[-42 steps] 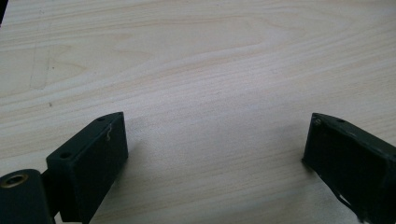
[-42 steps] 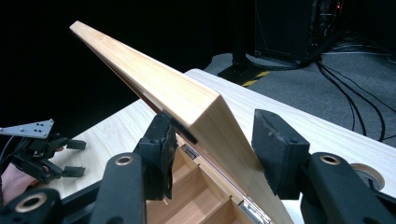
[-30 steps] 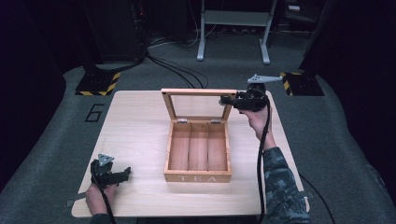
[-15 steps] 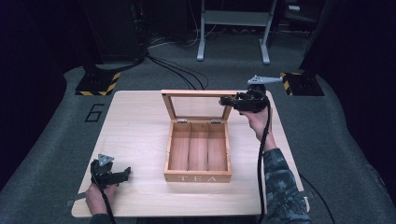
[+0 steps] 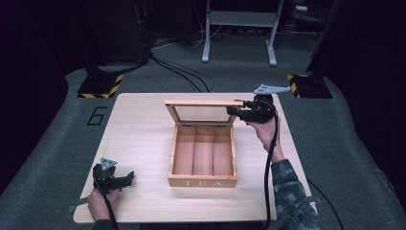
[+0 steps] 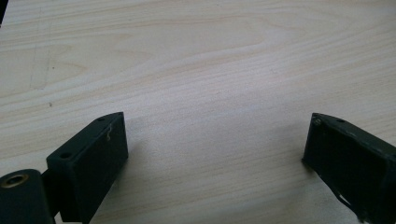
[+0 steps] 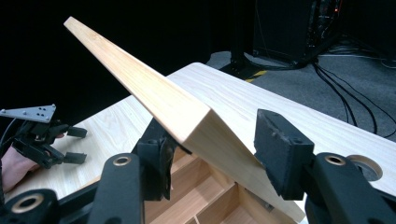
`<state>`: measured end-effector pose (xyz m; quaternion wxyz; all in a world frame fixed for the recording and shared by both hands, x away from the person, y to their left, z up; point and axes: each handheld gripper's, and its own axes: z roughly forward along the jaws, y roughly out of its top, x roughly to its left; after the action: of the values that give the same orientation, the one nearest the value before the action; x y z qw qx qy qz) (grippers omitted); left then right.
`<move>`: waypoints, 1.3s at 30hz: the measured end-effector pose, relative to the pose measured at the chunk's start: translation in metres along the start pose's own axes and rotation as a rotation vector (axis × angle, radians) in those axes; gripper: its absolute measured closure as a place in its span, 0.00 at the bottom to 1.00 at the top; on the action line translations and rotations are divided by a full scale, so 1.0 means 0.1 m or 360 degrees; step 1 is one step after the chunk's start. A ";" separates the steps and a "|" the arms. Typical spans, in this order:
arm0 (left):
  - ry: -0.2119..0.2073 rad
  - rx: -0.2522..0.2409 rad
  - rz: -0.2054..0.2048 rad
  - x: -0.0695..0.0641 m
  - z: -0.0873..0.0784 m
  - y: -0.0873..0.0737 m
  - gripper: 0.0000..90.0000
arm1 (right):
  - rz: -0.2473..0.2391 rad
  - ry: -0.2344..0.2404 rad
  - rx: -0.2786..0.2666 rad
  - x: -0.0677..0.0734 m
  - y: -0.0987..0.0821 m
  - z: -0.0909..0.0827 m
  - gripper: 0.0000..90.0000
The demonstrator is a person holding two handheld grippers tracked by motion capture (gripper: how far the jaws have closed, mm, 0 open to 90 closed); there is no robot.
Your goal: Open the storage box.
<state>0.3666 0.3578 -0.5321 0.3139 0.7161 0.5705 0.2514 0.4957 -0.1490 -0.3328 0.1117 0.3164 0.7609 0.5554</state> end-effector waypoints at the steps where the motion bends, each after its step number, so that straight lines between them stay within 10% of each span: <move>1: 0.0000 -0.0001 -0.0001 0.00 0.00 0.00 0.07 | 0.0000 -0.0006 -0.0004 0.01 -0.02 -0.01 0.52; 39: 0.0003 0.0000 0.0007 0.00 0.00 0.00 0.07 | -0.0082 -0.0258 0.0037 0.66 -0.88 -0.18 0.26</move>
<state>0.3666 0.3579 -0.5320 0.3128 0.7170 0.5693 0.2529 0.4040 -0.1389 -0.3954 0.1835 0.3420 0.7635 0.5161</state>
